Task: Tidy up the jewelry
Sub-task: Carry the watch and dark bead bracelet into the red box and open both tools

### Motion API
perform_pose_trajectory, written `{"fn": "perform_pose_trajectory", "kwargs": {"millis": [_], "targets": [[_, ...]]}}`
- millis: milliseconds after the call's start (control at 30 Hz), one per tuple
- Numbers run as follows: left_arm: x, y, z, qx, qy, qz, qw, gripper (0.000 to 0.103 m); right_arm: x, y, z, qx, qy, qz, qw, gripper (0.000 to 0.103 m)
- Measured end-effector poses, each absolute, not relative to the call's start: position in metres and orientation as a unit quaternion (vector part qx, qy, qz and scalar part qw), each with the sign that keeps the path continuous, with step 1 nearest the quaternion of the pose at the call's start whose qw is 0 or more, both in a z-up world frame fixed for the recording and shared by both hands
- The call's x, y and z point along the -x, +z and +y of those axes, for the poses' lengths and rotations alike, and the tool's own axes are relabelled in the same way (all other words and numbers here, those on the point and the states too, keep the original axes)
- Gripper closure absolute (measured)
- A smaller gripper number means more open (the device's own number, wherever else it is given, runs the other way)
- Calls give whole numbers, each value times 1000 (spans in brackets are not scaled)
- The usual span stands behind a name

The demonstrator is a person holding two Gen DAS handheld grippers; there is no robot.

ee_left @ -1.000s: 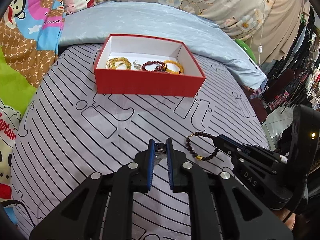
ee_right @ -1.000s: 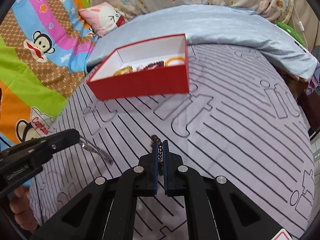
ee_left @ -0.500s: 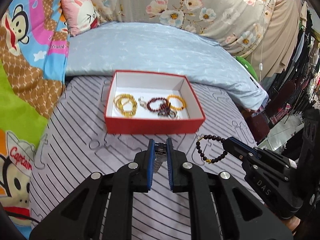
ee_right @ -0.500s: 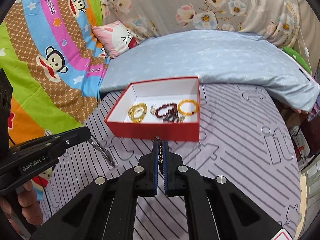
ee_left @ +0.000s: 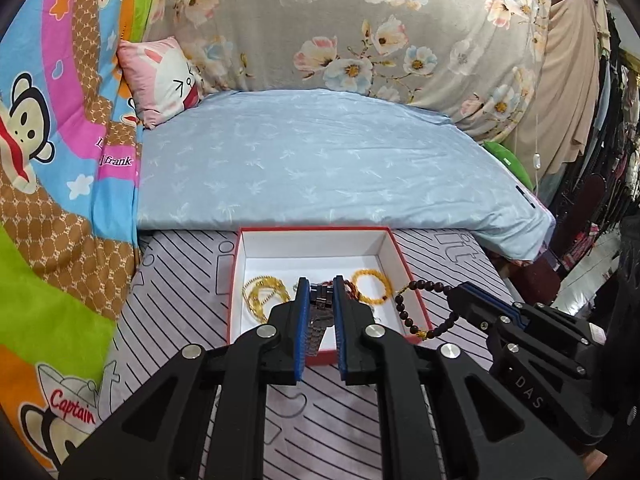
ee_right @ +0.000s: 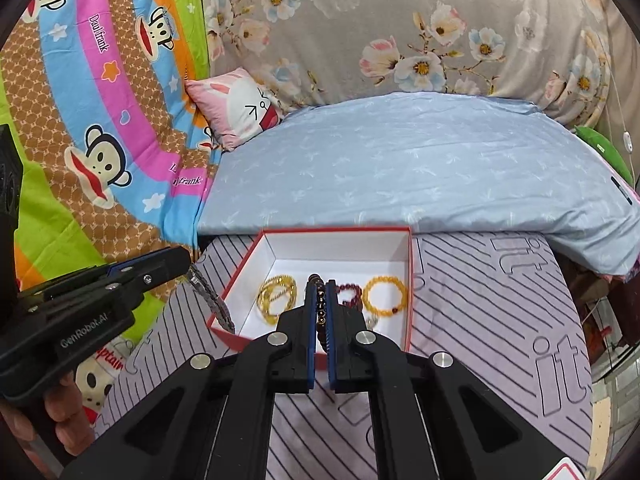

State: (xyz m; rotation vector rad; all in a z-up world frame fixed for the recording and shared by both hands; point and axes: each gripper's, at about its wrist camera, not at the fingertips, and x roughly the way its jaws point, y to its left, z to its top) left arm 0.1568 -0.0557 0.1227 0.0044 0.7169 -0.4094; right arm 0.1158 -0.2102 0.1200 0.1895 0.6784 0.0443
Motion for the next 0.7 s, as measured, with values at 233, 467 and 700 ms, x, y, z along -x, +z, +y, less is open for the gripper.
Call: {"fn": "perform_pose_trajectory", "kwargs": {"millis": [233, 467, 700], "targets": [[-198, 110, -58, -2, -170, 357, 918, 92, -153, 112, -211, -90, 21, 337, 937, 100], [-231, 94, -63, -4, -150, 373, 916, 92, -185, 97, -213, -93, 16, 351, 932, 100], [-251, 76, -69, -12, -137, 389, 911, 92, -199, 83, -215, -91, 13, 363, 927, 100]]}}
